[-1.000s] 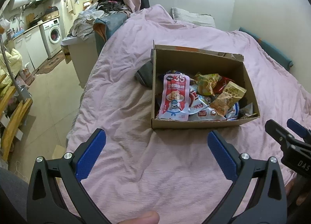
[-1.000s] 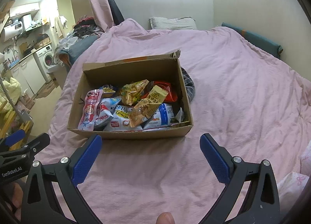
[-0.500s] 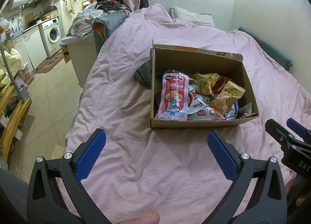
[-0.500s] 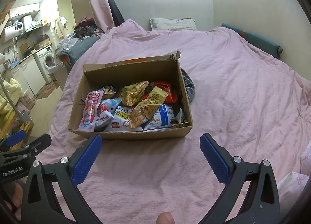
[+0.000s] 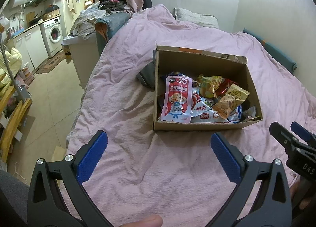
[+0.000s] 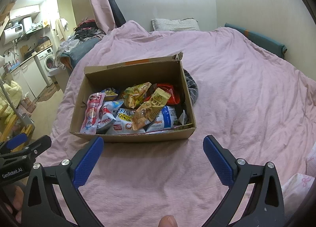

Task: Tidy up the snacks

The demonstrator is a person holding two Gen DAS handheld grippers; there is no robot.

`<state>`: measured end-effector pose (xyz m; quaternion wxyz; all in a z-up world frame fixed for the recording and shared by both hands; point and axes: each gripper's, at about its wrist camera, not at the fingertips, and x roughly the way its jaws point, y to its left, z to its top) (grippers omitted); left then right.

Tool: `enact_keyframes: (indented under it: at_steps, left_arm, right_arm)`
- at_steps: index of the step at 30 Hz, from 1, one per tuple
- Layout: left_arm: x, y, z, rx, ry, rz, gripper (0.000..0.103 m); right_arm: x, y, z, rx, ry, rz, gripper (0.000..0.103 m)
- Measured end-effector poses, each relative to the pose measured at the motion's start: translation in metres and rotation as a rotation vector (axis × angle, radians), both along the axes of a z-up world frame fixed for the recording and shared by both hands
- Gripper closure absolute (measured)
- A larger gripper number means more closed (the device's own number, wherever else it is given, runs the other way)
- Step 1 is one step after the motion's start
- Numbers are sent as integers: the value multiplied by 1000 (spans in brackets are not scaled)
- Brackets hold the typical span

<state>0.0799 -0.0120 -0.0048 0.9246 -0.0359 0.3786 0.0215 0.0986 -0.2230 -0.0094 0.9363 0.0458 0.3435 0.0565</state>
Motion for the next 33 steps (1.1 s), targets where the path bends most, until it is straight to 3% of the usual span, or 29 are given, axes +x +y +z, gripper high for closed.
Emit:
enact_keyframes:
  at_steps: [33]
  left_arm:
    - [-1,3,6,-33,-12,25,0]
  right_arm:
    - [-5,3,5,39,-18,22,0]
